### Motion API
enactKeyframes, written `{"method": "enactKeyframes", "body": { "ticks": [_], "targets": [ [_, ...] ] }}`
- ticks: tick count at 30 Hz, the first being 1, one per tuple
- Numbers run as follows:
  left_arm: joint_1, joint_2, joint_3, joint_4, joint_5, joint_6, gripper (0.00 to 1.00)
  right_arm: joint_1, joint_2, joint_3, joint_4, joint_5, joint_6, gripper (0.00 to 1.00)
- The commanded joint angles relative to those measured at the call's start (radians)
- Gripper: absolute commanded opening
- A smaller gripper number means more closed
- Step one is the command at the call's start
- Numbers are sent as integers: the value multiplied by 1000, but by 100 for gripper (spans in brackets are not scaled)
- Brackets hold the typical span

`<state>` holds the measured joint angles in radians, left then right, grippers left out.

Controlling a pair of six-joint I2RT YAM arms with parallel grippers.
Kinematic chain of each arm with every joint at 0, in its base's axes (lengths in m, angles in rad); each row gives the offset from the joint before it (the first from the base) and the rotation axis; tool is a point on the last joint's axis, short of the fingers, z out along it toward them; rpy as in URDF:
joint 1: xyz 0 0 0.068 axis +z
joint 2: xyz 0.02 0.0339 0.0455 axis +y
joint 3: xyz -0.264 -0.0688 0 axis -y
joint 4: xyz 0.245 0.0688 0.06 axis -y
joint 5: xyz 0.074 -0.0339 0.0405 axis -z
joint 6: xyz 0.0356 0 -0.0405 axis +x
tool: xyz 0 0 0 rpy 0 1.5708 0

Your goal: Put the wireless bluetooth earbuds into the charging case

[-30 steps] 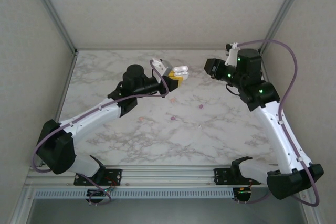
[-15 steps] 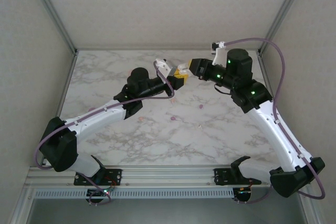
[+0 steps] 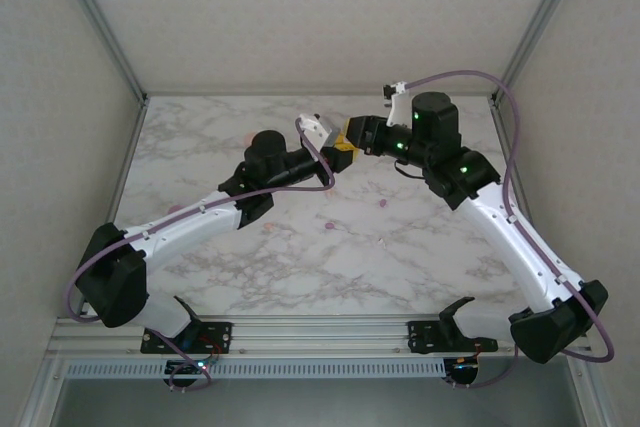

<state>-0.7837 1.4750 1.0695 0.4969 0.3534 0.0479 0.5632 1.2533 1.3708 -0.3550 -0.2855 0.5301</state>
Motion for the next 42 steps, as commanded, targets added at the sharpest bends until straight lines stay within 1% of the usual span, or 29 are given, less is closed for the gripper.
{"method": "enactKeyframes", "body": {
  "ticks": [1,11,14,23,28,34,42],
  "targets": [
    [-9,5,41,48,-18,-19,19,13,9,18,-9,17,-42,28],
    [-8,4,37,58,-28,-36,19,16,-21,-13,-9,71,-86,27],
    [-8,5,38,65,-31,-45,19,16,-27,-17,-11,63,-106,27],
    [-5,7,36,92,-39,-82,20,15,-32,-8,-47,-16,-189,28],
    [-4,3,36,96,-48,-79,20,15,-24,-4,-65,-46,-199,28],
    [-5,4,36,110,-46,-79,20,16,-7,-1,-88,-36,-190,28],
    [-5,-3,38,111,-35,-66,20,15,12,40,-151,-20,-237,31]
  ]
}}
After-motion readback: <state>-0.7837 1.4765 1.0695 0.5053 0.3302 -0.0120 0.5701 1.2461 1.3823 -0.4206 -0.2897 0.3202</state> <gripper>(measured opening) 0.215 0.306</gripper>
